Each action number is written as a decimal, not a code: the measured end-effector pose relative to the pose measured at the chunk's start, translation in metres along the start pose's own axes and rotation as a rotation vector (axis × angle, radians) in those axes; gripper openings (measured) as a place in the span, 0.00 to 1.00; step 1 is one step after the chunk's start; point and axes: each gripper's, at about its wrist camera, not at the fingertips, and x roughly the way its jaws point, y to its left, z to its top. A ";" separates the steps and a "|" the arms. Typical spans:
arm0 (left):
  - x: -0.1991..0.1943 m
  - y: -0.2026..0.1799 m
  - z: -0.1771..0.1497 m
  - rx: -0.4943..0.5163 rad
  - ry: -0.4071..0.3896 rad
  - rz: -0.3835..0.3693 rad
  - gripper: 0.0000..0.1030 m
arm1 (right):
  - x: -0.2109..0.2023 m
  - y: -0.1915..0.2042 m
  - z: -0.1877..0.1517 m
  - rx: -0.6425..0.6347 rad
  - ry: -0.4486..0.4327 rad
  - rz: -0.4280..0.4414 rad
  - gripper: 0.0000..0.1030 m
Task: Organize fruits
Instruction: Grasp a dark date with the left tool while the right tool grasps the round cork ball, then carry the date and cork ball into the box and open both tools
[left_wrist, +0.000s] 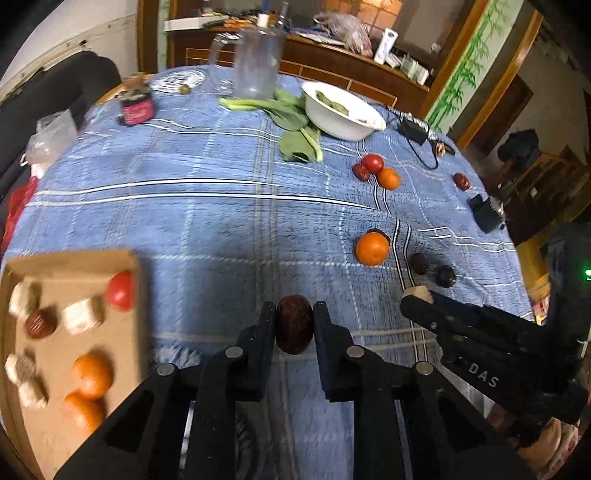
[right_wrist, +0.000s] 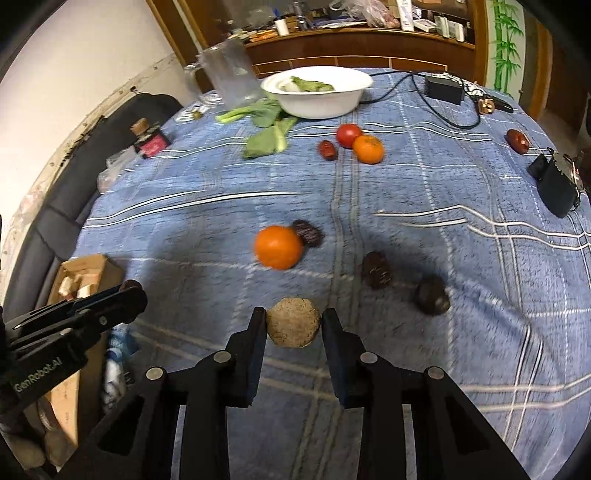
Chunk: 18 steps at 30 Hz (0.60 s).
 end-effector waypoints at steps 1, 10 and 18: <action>-0.008 0.005 -0.003 -0.007 -0.006 0.005 0.19 | -0.002 0.007 -0.002 -0.005 0.000 0.013 0.32; -0.077 0.099 -0.052 -0.145 -0.031 0.163 0.19 | -0.010 0.104 -0.021 -0.113 0.038 0.171 0.32; -0.091 0.173 -0.091 -0.253 0.016 0.280 0.19 | 0.006 0.202 -0.050 -0.265 0.127 0.278 0.33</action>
